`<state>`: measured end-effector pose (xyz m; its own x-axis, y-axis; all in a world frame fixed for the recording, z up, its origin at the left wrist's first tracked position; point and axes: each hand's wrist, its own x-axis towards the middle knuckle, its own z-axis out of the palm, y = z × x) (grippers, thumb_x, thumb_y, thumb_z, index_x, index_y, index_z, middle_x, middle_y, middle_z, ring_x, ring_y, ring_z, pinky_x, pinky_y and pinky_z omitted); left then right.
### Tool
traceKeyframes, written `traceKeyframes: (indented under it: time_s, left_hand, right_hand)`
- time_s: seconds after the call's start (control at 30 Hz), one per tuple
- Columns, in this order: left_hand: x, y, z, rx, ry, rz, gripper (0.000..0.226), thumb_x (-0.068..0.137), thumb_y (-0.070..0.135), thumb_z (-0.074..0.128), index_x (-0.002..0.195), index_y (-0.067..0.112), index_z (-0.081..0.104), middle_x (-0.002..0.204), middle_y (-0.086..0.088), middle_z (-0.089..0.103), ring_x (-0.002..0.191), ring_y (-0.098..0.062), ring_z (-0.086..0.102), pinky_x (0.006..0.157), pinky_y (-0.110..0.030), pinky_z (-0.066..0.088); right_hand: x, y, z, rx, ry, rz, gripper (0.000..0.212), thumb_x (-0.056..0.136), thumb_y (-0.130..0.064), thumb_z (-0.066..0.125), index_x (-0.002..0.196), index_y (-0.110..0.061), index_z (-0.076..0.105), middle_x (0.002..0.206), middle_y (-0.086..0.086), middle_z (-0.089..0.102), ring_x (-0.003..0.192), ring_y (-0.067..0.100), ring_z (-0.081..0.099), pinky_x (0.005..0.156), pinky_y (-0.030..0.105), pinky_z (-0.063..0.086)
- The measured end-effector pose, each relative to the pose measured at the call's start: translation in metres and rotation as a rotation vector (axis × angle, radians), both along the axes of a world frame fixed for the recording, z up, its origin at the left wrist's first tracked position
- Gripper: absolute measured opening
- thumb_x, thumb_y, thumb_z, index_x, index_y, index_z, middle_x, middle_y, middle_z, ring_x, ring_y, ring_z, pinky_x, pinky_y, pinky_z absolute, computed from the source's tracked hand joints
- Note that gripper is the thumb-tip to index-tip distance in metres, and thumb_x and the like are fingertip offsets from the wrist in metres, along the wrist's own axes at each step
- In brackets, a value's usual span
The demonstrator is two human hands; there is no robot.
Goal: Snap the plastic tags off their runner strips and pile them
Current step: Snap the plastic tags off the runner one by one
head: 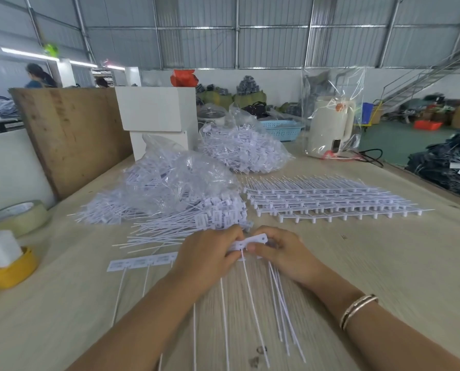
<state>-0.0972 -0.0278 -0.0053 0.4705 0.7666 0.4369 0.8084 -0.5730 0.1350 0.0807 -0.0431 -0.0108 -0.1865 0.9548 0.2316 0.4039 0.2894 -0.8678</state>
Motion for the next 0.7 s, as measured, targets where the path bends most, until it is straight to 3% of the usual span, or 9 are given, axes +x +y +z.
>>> traceKeyframes:
  time_s: [0.07,0.17,0.37,0.47,0.53,0.63,0.7]
  left_hand:
    - [-0.0014,0.0009,-0.0011,-0.026,-0.001,-0.001,0.02,0.09,0.042,0.052,0.11,0.035,0.054,0.089,0.007,0.066,0.08,-0.016,0.06,0.06,-0.027,0.035]
    - [-0.0014,0.0021,-0.0012,-0.039,-0.01,-0.006,0.021,0.092,0.041,0.05,0.111,0.035,0.054,0.09,0.006,0.067,0.081,-0.016,0.061,0.061,-0.028,0.037]
    - [-0.0027,0.0026,-0.0002,0.001,0.0,-0.019,0.019,0.094,0.043,0.046,0.109,0.033,0.052,0.086,0.006,0.067,0.074,-0.014,0.06,0.058,-0.028,0.038]
    - [-0.0008,-0.0005,0.0013,-0.07,-0.113,-0.039,0.018,0.094,0.048,0.044,0.097,0.033,0.054,0.074,0.006,0.065,0.059,-0.01,0.053,0.051,-0.027,0.032]
    - [0.0001,-0.0015,0.0015,-0.04,-0.104,-0.037,0.018,0.094,0.049,0.043,0.096,0.033,0.052,0.071,0.008,0.063,0.056,-0.009,0.051,0.048,-0.025,0.029]
    - [0.0005,-0.0016,0.0028,-0.014,-0.117,-0.046,0.015,0.094,0.047,0.045,0.099,0.034,0.051,0.078,0.013,0.066,0.059,-0.006,0.054,0.049,-0.023,0.036]
    - [0.0021,-0.0023,0.003,-0.036,-0.121,-0.056,0.014,0.096,0.044,0.044,0.103,0.033,0.048,0.082,0.011,0.067,0.063,-0.008,0.058,0.056,-0.029,0.045]
  right_hand:
    - [-0.0008,-0.0012,0.0005,0.042,0.013,0.01,0.006,0.087,-0.013,0.065,0.09,-0.009,0.069,0.082,0.004,0.065,0.075,0.01,0.058,0.079,0.034,0.047]
    - [-0.0007,-0.0003,0.0007,0.091,-0.001,-0.016,0.005,0.086,-0.014,0.066,0.09,-0.015,0.069,0.086,0.008,0.067,0.082,0.018,0.062,0.092,0.047,0.045]
    - [-0.0001,0.0011,-0.0002,0.181,-0.041,-0.064,0.006,0.086,-0.022,0.066,0.087,-0.027,0.069,0.082,-0.006,0.068,0.086,0.011,0.064,0.099,0.06,0.032]
    - [-0.001,0.0002,0.002,0.237,-0.035,-0.083,0.021,0.087,-0.019,0.065,0.079,-0.038,0.065,0.075,-0.018,0.063,0.074,0.006,0.064,0.098,0.061,0.032]
    - [-0.0012,-0.0001,0.0009,0.223,0.009,-0.076,0.024,0.088,-0.018,0.065,0.077,-0.039,0.065,0.075,-0.019,0.064,0.073,0.005,0.063,0.096,0.054,0.036]
    - [-0.0006,-0.0001,-0.0016,0.133,0.211,-0.034,0.011,0.086,-0.015,0.065,0.078,-0.02,0.071,0.081,0.002,0.068,0.078,0.014,0.063,0.078,0.037,0.049]
    - [0.0001,0.0002,-0.0018,0.06,0.362,0.005,0.01,0.082,-0.016,0.067,0.081,-0.007,0.071,0.086,0.017,0.068,0.083,0.026,0.062,0.08,0.044,0.049]
